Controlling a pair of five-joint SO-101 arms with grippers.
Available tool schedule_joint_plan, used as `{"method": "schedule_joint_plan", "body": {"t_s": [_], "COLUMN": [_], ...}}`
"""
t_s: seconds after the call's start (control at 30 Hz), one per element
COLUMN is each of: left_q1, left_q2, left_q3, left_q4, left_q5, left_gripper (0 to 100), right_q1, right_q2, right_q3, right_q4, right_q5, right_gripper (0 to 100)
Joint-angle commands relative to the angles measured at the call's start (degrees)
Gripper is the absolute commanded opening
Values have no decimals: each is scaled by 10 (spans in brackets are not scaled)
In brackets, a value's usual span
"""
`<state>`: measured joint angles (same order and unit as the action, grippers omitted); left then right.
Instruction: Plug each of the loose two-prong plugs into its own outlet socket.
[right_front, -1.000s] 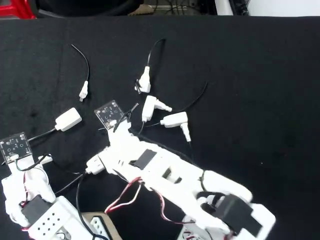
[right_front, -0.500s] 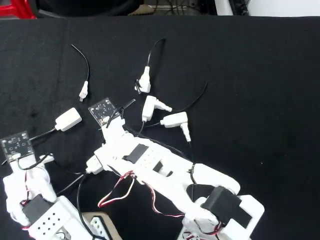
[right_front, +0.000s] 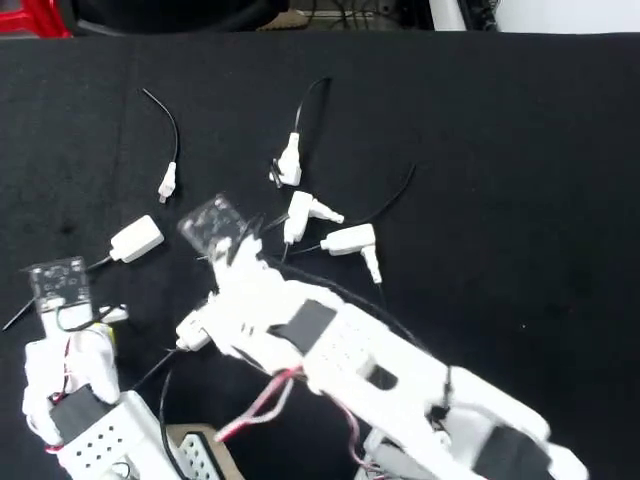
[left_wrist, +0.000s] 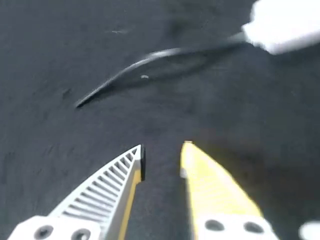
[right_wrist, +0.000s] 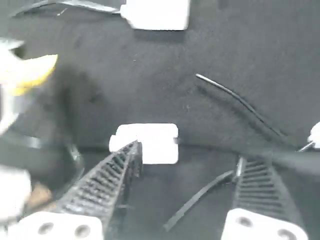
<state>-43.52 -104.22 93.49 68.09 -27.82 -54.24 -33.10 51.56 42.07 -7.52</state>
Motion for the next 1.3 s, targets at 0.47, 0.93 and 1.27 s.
{"method": "schedule_joint_plan", "body": {"t_s": [0.47, 0.93, 1.27], "left_q1": [346, 403, 450], "left_q2": [151, 460, 504], "left_q3": [-157, -159, -183], "left_q4": [101, -147, -171], "left_q5": [-118, -137, -76], "left_gripper": [261, 261, 230], "right_q1": [14, 93, 93], "right_q2": [-183, -185, -185], "right_q3": [-182, -221, -182], "right_q4": [321, 374, 330], "right_q5": [165, 207, 207], "right_gripper": [26, 23, 23]}}
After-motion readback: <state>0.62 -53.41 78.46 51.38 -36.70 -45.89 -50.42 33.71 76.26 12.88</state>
